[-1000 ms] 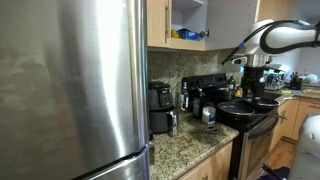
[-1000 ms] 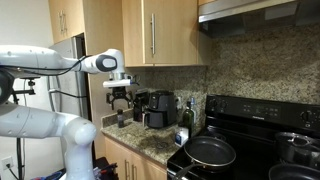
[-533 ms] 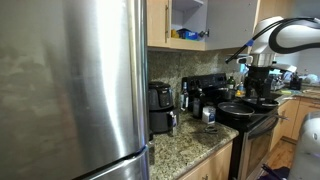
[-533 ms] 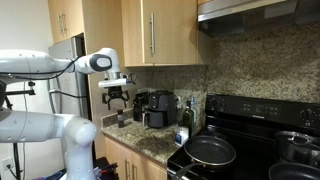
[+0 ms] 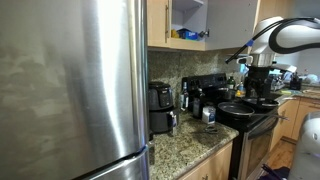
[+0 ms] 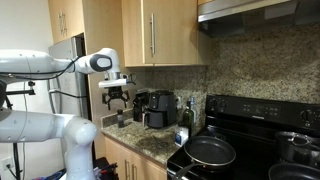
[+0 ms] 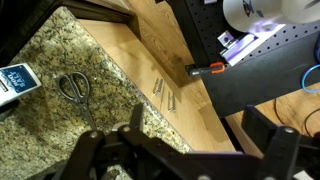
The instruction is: Move the object from the left to the right
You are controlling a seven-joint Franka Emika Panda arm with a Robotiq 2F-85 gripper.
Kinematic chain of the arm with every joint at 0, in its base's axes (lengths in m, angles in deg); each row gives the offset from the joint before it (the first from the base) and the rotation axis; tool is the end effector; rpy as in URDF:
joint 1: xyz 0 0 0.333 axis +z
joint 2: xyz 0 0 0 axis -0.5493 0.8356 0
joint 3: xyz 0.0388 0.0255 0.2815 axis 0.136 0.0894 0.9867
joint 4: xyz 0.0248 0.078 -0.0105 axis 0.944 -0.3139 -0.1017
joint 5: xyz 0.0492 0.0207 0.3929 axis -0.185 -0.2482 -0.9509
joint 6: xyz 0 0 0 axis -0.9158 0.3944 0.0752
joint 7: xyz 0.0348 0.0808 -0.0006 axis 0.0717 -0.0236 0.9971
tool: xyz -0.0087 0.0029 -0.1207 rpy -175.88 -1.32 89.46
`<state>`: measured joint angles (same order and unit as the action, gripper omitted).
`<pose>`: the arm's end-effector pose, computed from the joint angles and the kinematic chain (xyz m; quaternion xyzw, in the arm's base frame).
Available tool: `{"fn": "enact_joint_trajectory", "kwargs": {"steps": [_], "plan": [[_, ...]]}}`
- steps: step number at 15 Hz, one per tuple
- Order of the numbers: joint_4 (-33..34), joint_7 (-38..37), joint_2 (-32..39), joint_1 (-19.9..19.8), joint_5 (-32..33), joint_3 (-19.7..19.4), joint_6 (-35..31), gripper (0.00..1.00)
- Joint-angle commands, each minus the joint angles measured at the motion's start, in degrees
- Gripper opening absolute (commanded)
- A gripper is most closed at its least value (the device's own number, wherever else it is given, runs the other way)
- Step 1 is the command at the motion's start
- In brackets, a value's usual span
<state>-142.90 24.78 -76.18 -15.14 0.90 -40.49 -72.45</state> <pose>0.2409 0.0567 0.5167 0.8436 0.5347 0.0217 0.0450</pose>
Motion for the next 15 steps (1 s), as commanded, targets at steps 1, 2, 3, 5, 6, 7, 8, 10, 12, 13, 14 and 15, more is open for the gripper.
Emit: {"fn": "enact_joint_trajectory", "kwargs": {"steps": [1,2,3,5,6,7,8,10,12,13,14,15], "plan": [[0.12,-0.35,0.07,0.47,0.25,-0.24,0.12,1.00],[0.12,-0.35,0.07,0.47,0.25,-0.24,0.12,1.00],[0.12,-0.35,0.07,0.47,0.25,-0.24,0.12,1.00],[-2.01,2.31,2.39,3.66,-0.30,1.46,1.47,1.00],[-3.21,1.97,2.20,5.25,-1.84,3.77,0.89,1.00],[-3.86,0.75,2.44,7.89,-4.30,7.20,0.43,1.00],[-3.61,0.21,3.91,10.47,-6.37,9.80,-0.23,1.00],[0.08,-1.03,9.41,14.67,-8.29,16.07,-3.90,1.00],[4.10,-4.29,15.11,15.52,-8.29,19.14,-12.20,1.00],[5.86,-6.01,18.11,15.19,-7.48,19.20,-14.65,1.00],[6.35,-5.73,18.94,15.61,-5.60,18.98,-14.93,1.00],[2.67,-6.61,13.00,17.74,-6.18,18.34,-13.27,1.00]]}}
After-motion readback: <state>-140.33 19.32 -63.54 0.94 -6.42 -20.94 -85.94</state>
